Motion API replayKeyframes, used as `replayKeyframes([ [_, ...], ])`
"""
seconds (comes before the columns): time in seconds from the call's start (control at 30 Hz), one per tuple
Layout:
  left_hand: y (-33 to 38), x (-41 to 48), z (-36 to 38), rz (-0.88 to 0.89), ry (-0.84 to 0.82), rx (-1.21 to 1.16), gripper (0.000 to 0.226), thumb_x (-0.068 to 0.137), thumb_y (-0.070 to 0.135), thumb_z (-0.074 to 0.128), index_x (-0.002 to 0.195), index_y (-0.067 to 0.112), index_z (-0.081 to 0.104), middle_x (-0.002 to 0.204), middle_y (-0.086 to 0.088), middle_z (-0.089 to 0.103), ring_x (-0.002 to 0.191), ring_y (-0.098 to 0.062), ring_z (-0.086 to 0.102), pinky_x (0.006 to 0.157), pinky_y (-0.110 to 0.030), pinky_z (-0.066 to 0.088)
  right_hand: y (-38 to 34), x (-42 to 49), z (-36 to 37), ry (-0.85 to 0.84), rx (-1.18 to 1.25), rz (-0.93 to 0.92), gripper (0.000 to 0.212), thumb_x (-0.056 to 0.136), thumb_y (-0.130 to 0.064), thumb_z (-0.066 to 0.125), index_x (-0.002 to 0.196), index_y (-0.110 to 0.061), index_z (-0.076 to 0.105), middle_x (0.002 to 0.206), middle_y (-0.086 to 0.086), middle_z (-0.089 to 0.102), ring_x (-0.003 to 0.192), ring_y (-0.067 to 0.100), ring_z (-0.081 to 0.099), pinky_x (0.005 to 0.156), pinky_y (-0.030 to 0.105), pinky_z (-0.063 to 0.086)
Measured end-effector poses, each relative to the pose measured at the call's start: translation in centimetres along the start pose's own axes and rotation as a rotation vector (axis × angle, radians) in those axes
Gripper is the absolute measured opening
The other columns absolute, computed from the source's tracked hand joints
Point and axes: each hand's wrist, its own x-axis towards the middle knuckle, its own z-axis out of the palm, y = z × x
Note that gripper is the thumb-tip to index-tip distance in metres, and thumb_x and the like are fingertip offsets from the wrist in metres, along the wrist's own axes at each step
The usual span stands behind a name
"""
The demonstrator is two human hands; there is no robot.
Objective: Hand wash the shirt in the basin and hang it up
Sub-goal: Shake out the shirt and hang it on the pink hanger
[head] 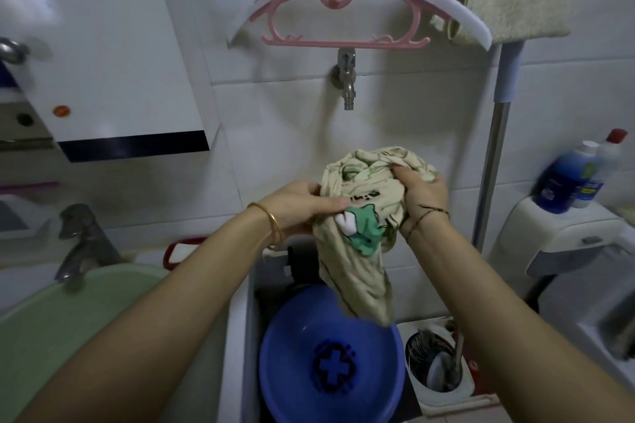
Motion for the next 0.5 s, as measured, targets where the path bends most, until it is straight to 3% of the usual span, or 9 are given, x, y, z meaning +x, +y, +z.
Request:
replayKeyframes([
  [0.1,0.8,0.5,-1.6,0.106,0.204,0.037,0.006,0.086,0.014,0.066,0.087,0.008,0.064,0.085,-0.012,0.066,0.073,-0.021,0.061,0.065,-0.028,0.052,-0.1,0.6,-2.5,-0.036,-0.188,0.007,0.031,0.079,-0.007,0.072,0.103,-0.001,0.054,0.095,0.018,0.065,0.080,0.027,0.064,0.074,0.040,0.055],
  [0.2,2.2,0.4,-2.3,0.241,0.317,0.132,0.012,0.085,0.012,0.066,0.074,0.014,0.063,0.075,-0.005,0.063,0.070,-0.018,0.058,0.070,-0.030,0.049,0.3,0.7,-4.8,-0.142,-0.409,-0.012,0.020,0.080,-0.007,0.072,0.091,-0.005,0.054,0.079,0.013,0.063,0.065,0.020,0.059,0.056,0.023,0.054],
  [0.23,2.8,0.3,-2.0,0.284,0.312,0.158,0.013,0.086,0.011,0.065,0.074,0.016,0.063,0.075,-0.005,0.064,0.072,-0.018,0.059,0.074,-0.032,0.051,0.6,0.8,-5.3,-0.177,-0.514,-0.013,0.018,0.080,-0.009,0.072,0.085,-0.007,0.055,0.077,0.010,0.063,0.065,0.019,0.059,0.055,0.023,0.054],
  [0.33,4.2,0.3,-0.9,0.356,0.259,0.272,0.008,0.088,0.012,0.063,0.082,0.016,0.066,0.084,-0.006,0.067,0.081,-0.021,0.063,0.086,-0.038,0.051,1.8,2.2,-5.8,-0.254,-0.959,-0.055,0.023,0.079,-0.024,0.072,0.093,-0.008,0.061,0.095,0.015,0.065,0.084,0.031,0.063,0.076,0.041,0.055],
  [0.4,4.9,0.4,-0.3,0.347,0.185,0.333,0.008,0.089,0.013,0.062,0.095,0.013,0.068,0.094,-0.010,0.069,0.089,-0.023,0.065,0.092,-0.041,0.050,2.0,2.6,-5.7,-0.276,-1.172,-0.155,0.021,0.085,-0.024,0.063,0.099,-0.008,0.063,0.104,0.019,0.061,0.087,0.036,0.062,0.069,0.037,0.052],
  [0.43,5.2,0.4,-0.1,0.339,0.152,0.345,0.011,0.090,0.012,0.060,0.099,0.012,0.068,0.098,-0.011,0.069,0.091,-0.023,0.064,0.095,-0.041,0.049,2.0,2.8,-5.7,-0.275,-1.221,-0.213,0.022,0.087,-0.021,0.058,0.103,-0.008,0.063,0.108,0.020,0.060,0.089,0.035,0.061,0.067,0.034,0.048],
  [0.5,5.5,0.5,0.0,0.346,0.111,0.348,0.014,0.092,0.009,0.057,0.100,0.012,0.067,0.099,-0.011,0.067,0.092,-0.021,0.061,0.098,-0.042,0.046,1.7,2.7,-5.3,-0.351,-1.157,-0.267,0.041,0.081,-0.019,0.061,0.121,-0.010,0.056,0.123,0.018,0.055,0.105,0.030,0.058,0.084,0.036,0.049],
])
